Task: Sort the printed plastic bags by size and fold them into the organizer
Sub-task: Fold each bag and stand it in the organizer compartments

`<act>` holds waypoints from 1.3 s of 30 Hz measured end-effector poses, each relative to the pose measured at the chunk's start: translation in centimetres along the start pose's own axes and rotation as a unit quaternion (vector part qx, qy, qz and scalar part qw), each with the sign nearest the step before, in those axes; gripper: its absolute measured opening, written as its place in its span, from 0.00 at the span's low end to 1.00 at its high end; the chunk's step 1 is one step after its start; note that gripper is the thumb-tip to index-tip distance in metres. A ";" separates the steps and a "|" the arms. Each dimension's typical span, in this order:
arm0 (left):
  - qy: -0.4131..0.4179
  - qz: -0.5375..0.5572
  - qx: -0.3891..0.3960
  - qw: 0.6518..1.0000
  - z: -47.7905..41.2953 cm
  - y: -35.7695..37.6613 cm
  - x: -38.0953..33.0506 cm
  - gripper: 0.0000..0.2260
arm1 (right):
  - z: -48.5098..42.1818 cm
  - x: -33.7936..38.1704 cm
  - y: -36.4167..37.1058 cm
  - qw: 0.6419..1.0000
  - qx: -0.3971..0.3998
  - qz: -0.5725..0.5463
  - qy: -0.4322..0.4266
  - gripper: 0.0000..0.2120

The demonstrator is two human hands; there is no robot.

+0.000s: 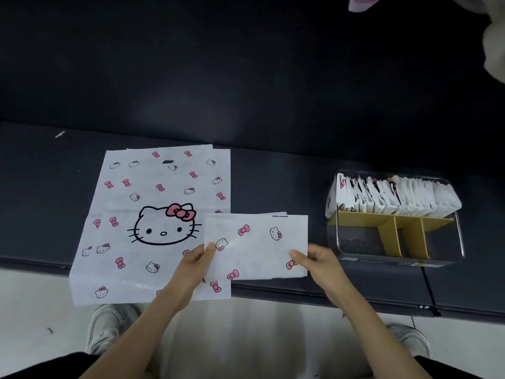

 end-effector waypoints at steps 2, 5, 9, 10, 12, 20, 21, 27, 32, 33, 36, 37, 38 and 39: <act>0.003 -0.057 -0.075 0.996 -0.8 0.9 0.4 0.17 | -0.9 -1.8 0.2 0.996 -0.053 0.077 0.011 0.07; 0.038 -0.138 -0.164 0.976 -1.4 2.1 1.0 0.18 | -2.2 -3.5 1.2 0.970 -0.105 0.219 0.028 0.16; 0.034 -0.172 -0.249 0.952 -1.9 2.8 1.8 0.18 | -2.5 -2.4 2.3 0.909 -0.162 0.383 -0.012 0.21; 0.031 -0.171 -0.260 0.950 -2.0 3.0 1.8 0.16 | -2.6 -2.1 2.5 0.895 -0.173 0.411 -0.027 0.21; 0.025 -0.184 -0.270 0.945 -2.3 3.2 1.4 0.14 | -3.2 -2.0 2.8 0.892 -0.174 0.412 -0.058 0.22; 0.049 -0.343 -0.304 0.887 -2.2 3.4 0.5 0.12 | -4.4 -2.5 2.9 0.919 -0.151 0.357 -0.063 0.21; 0.094 -0.400 -0.315 0.856 -2.2 3.4 0.5 0.15 | -4.4 -2.6 2.9 0.917 -0.155 0.362 -0.059 0.22; 0.353 -0.549 -0.207 0.729 -4.0 4.4 3.1 0.42 | -5.1 -2.7 2.5 0.918 -0.142 0.366 -0.048 0.25; 0.340 -0.486 -0.130 0.795 -3.4 4.5 4.2 0.22 | -5.3 -2.8 2.5 0.917 -0.133 0.372 -0.050 0.24; 0.331 -0.496 -0.128 0.793 -3.3 4.7 4.2 0.23 | -5.3 -2.7 2.4 0.917 -0.133 0.374 -0.049 0.24; 0.319 -0.530 -0.142 0.773 -3.2 5.2 4.1 0.28 | -5.1 -2.1 2.6 0.909 -0.130 0.395 -0.041 0.20; 0.318 -0.540 -0.143 0.766 -3.2 5.2 4.1 0.29 | -4.8 -1.8 2.7 0.891 -0.158 0.421 -0.065 0.16; 0.316 -0.548 -0.140 0.762 -3.2 5.3 4.2 0.29 | -4.5 -2.0 2.9 0.852 -0.210 0.462 -0.126 0.13; 0.314 -0.553 -0.138 0.759 -3.3 5.2 4.3 0.29 | -4.0 -2.2 3.5 0.814 -0.245 0.496 -0.175 0.16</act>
Point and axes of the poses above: each hand's wrist, its own z-axis away from the middle knuckle, its own y-axis out of the palm, x = y × z, the point moved 1 cm from there along -z, towards the middle knuckle, and after that the axes turned 7 degrees about -z, right-handed, at the moved point
